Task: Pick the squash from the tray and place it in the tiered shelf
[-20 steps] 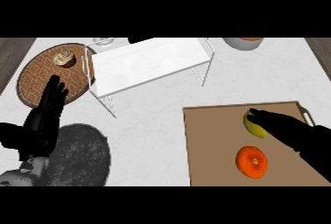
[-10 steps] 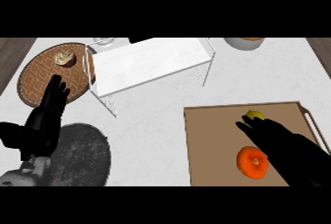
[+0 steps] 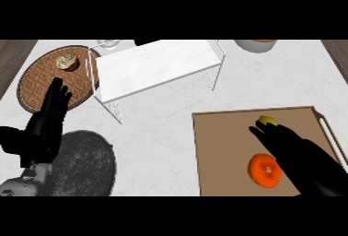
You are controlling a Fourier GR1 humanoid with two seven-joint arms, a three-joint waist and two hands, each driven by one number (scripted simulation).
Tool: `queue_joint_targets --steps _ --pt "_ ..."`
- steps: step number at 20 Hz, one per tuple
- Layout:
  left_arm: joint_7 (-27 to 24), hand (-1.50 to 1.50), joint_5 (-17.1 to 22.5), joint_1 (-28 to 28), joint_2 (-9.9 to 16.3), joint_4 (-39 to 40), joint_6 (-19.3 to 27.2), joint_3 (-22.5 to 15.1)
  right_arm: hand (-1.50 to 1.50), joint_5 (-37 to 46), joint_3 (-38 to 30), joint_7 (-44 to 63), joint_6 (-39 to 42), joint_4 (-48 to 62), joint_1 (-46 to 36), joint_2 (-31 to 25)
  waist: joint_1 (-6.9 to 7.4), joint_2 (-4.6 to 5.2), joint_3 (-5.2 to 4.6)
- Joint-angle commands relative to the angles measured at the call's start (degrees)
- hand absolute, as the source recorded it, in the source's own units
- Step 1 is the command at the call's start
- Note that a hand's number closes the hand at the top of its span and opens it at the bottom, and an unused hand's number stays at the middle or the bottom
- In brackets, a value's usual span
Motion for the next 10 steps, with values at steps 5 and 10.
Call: queue_joint_targets --steps 5,10 --pt "-0.2 0.0 -2.2 2.8 -2.8 -2.6 -1.9 0.9 -1.5 8.5 -1.5 -8.4 -1.2 5.2 6.2 4.5 -0.04 -0.04 0.0" --pt "2.2 0.0 -1.3 1.3 -1.7 -2.4 -4.3 4.4 -1.5 15.0 0.6 -11.4 -2.6 11.6 5.4 9.2 0.12 0.01 0.0"
